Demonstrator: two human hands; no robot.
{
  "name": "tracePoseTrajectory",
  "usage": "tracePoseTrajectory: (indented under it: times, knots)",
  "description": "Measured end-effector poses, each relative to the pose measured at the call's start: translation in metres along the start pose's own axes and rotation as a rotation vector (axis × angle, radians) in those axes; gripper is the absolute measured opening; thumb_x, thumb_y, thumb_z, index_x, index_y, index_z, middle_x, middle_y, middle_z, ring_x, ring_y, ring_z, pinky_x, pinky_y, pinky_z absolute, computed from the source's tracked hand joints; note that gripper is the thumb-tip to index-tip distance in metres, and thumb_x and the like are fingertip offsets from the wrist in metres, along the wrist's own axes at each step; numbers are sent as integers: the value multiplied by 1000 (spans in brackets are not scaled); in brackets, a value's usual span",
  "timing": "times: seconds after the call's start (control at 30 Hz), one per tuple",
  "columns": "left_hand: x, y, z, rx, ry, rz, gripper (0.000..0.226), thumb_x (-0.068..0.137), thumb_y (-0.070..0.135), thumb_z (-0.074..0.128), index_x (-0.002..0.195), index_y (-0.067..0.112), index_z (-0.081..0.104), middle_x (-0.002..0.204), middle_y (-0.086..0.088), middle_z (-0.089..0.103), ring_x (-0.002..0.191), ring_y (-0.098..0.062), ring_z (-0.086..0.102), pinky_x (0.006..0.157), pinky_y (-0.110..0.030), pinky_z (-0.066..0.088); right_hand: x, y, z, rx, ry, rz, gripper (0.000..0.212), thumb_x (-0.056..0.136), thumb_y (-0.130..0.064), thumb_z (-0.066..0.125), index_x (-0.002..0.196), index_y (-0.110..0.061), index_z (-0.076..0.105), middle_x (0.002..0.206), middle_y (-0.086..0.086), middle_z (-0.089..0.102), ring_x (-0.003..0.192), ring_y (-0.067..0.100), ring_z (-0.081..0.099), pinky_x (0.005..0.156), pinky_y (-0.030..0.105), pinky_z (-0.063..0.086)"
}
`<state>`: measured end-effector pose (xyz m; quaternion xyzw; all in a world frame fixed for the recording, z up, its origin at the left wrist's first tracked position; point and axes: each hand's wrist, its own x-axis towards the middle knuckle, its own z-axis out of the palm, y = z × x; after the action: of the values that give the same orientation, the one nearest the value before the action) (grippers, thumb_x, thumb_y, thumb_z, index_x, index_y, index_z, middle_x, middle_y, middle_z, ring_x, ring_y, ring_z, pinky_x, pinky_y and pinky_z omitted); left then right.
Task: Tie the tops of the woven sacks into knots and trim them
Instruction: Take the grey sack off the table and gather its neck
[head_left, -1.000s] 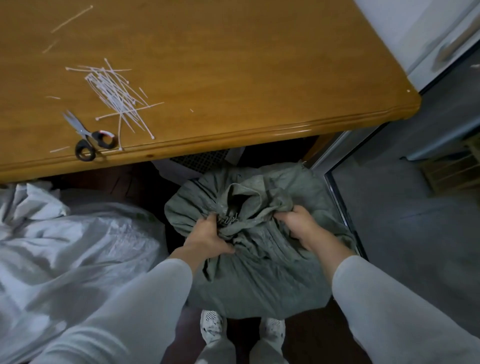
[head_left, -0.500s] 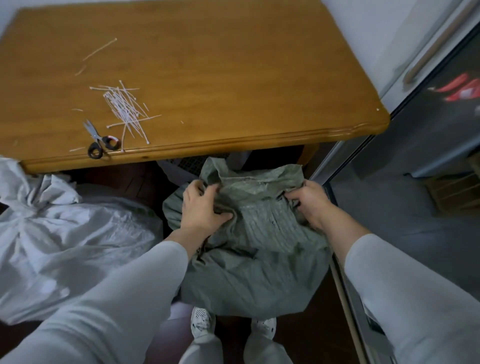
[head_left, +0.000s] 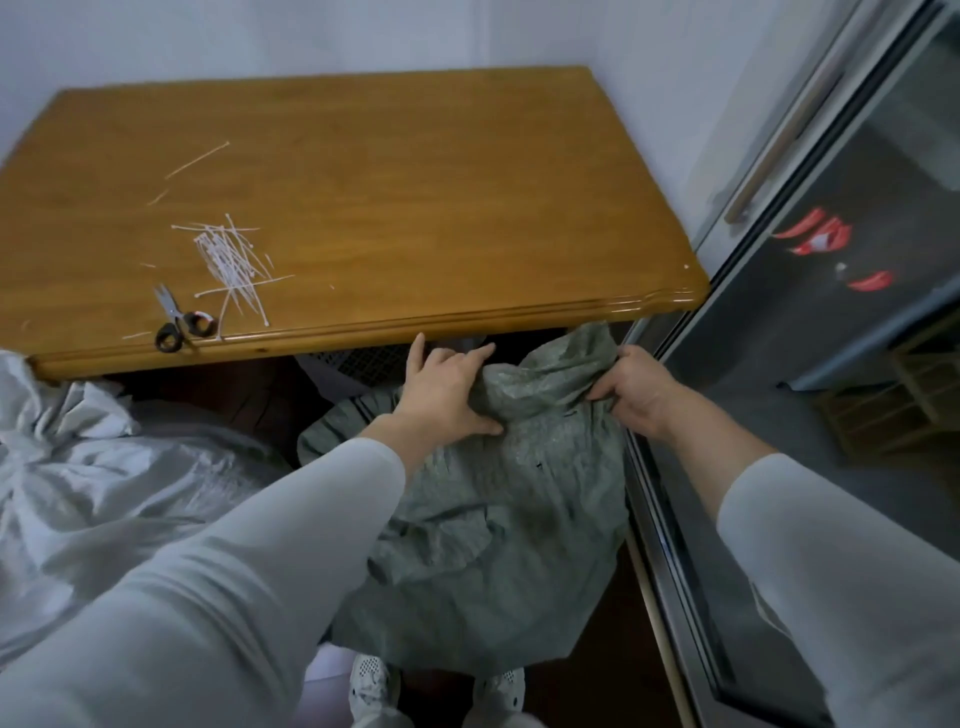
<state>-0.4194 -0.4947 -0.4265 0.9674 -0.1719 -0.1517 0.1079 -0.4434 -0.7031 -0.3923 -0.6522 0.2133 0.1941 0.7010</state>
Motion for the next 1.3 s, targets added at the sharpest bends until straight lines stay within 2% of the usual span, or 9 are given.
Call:
tracePoseTrajectory:
  times: [0.13,0.2,0.27,0.4,0.7,0.9,1.07,1.2,1.3]
  knots:
    - [8,5,-10,-118,50,-52,39,82,49,64,111,22,62,107,3,65,110,-21,56,114,-42,22,-4,-12,-24,162,46,-40,41,73,28,32,81,1,62,85,16,64,82,32,62,74,38,52]
    - [9,7,-18,-349,37,-98,27,81,41,70,89,17,60,84,3,62,82,-18,58,78,-33,48,1,-18,-35,182,135,-62,36,72,22,39,81,-2,64,86,15,65,86,33,63,75,37,53]
    - [12,10,-30,-431,37,-114,37,80,37,73,69,15,44,62,3,43,58,-13,44,52,-24,32,7,-20,-43,100,279,-101,33,71,15,49,88,-6,68,93,15,67,89,32,64,77,35,54]
    - [22,16,-50,-516,59,-161,46,85,34,67,58,11,39,55,-1,33,53,-17,35,54,-28,25,12,-25,-42,-178,419,-276,47,84,1,54,129,-14,54,130,6,57,116,21,56,95,35,48]
    - [28,52,-62,-641,23,-93,33,93,31,56,83,3,69,68,-7,59,58,-16,47,55,-26,37,15,-9,15,-712,-243,-186,148,50,-52,85,138,-37,-33,159,-3,-7,147,23,4,117,46,19]
    - [22,45,-58,-803,73,-155,25,90,36,60,84,15,72,80,-1,69,75,-14,63,72,-30,52,25,2,22,-458,-18,-267,58,81,-12,71,134,-12,47,127,7,58,122,25,52,93,29,41]
    - [-4,10,-28,-633,226,-200,14,86,24,53,78,19,63,79,-8,67,75,-26,60,73,-37,51,26,4,6,-277,38,-191,37,81,-5,70,116,-9,59,109,7,64,110,27,59,96,37,46]
    - [-10,14,0,-481,90,-211,47,86,35,64,130,22,53,121,2,56,110,-18,55,91,-31,47,30,6,2,-236,57,-178,40,79,-6,73,117,-8,60,107,6,65,106,26,62,96,39,48]
    - [0,16,12,-422,73,-251,43,87,35,64,125,15,56,130,-5,45,118,-25,47,96,-33,45,31,6,0,-237,57,-164,42,78,-6,74,117,-8,61,106,5,65,103,24,62,95,37,48]
